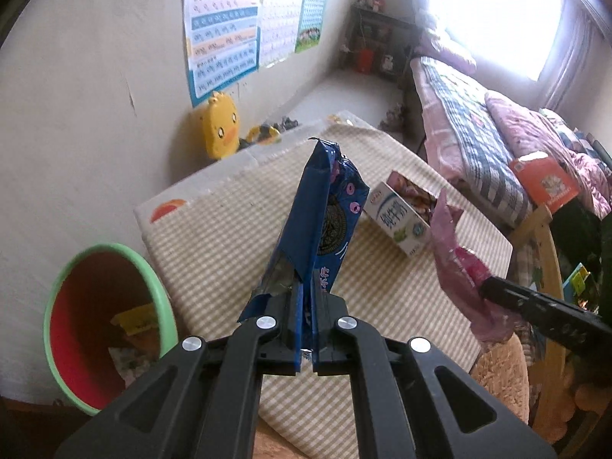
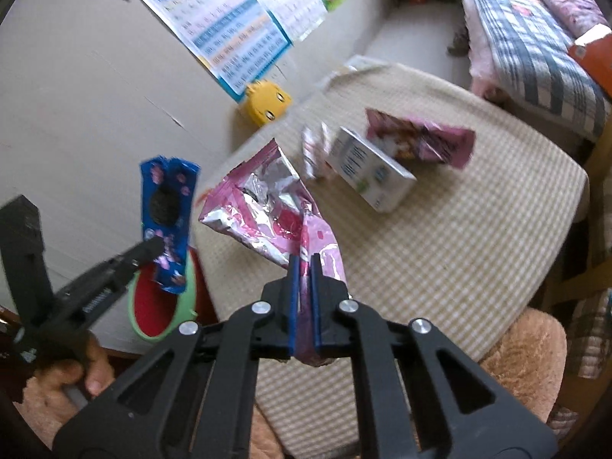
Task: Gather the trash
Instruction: 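Carry the blue wrapper and pink bag over the bucket with both grippers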
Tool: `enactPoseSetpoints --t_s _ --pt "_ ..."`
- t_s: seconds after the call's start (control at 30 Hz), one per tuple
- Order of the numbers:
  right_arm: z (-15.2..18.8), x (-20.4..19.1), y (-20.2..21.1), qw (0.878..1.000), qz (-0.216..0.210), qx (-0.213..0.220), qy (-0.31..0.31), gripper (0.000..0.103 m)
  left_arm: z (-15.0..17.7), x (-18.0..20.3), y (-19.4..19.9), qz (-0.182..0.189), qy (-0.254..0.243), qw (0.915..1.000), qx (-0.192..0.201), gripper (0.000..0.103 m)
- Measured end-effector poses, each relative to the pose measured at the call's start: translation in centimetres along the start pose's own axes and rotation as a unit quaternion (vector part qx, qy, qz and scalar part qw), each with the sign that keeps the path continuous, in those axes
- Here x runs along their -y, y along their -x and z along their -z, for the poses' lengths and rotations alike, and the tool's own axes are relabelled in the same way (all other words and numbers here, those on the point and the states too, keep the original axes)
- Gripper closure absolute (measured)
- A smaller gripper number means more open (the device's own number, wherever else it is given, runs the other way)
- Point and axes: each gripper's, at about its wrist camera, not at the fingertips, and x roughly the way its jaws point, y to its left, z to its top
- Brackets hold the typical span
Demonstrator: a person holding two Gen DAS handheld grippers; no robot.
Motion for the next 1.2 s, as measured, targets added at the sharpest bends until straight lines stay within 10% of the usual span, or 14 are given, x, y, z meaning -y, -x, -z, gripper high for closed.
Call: enactPoseSetpoints --t_s 0.73,1.2 --pt "-0.8 -5.2 -2.4 0.996 -0.071 -0.007 0.060 0.096 3.1 -6.1 0.8 -0.088 0.070 0.9936 -0.006 0.103" --pt "-0.3 -9.5 -4.2 0.980 -0.148 -0.037 0.126 0.096 6.4 -10.6 6.5 -0.196 0.172 0.9652 0.022 0.103"
